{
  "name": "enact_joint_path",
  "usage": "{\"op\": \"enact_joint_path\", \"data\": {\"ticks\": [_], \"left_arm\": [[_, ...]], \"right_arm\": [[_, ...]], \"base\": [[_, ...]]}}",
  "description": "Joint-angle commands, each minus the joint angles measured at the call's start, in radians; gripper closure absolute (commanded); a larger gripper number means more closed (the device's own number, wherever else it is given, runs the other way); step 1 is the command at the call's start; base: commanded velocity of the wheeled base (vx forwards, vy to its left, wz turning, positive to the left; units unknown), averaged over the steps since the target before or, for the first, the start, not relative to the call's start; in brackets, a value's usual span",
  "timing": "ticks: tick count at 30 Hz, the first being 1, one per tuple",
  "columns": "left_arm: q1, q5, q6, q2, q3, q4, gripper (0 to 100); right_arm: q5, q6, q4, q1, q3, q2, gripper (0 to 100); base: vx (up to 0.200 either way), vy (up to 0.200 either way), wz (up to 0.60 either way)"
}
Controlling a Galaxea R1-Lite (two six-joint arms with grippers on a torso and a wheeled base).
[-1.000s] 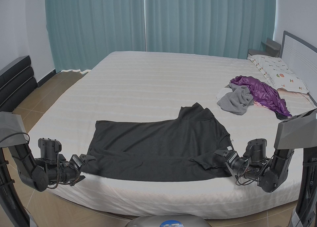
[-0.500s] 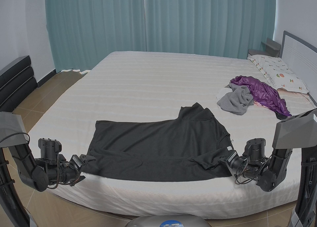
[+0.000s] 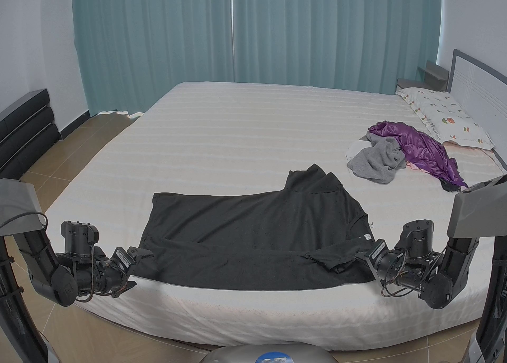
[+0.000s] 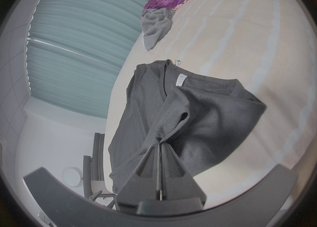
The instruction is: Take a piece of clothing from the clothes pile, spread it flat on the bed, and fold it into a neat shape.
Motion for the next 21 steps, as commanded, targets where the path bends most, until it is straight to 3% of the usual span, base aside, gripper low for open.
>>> {"op": "enact_joint_path", "data": {"ticks": [1, 19, 20, 21], "left_arm": [[0.0, 0.0, 0.0, 0.001, 0.0, 0.0, 0], [0.0, 0.0, 0.0, -0.001, 0.0, 0.0, 0], [0.0, 0.0, -0.002, 0.001, 0.002, 0.0, 0], [0.0, 0.0, -0.002, 0.001, 0.002, 0.0, 0]], "right_arm": [[0.001, 0.009, 0.001, 0.003, 0.033, -0.048, 100], [-0.001, 0.0, 0.001, 0.043, 0.105, -0.056, 100], [-0.001, -0.006, -0.001, 0.043, 0.108, -0.051, 0], [-0.001, -0.006, -0.001, 0.043, 0.108, -0.051, 0]], "base": [[0.0, 0.0, 0.0], [0.0, 0.0, 0.0], [0.0, 0.0, 0.0], [0.0, 0.0, 0.0]]}}
